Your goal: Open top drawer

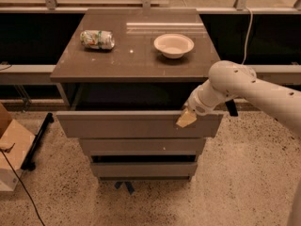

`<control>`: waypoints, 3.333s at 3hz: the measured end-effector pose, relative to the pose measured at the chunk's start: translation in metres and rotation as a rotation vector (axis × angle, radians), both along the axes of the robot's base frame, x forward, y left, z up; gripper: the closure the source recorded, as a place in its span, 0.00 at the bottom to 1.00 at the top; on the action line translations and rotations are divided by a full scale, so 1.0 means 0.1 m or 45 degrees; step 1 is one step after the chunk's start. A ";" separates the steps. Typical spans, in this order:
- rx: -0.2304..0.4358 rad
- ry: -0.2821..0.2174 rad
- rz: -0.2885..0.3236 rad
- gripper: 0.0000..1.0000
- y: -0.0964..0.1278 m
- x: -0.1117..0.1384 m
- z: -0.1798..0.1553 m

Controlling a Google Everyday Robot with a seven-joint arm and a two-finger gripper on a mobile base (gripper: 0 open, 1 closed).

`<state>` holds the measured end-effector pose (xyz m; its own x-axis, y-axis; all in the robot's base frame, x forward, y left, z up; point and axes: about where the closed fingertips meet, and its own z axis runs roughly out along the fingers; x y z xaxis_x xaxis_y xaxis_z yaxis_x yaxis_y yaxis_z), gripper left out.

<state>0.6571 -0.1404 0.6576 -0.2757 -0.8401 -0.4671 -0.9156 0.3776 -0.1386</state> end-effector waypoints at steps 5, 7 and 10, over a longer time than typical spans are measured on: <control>-0.061 0.256 0.023 0.00 -0.11 -1.16 -0.05; -0.121 0.311 0.185 0.50 -0.01 -1.28 -0.08; -0.121 0.311 0.185 0.00 -0.01 -1.28 -0.04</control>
Offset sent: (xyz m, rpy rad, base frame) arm -0.2537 -0.0314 0.0185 -0.0819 0.4215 0.0076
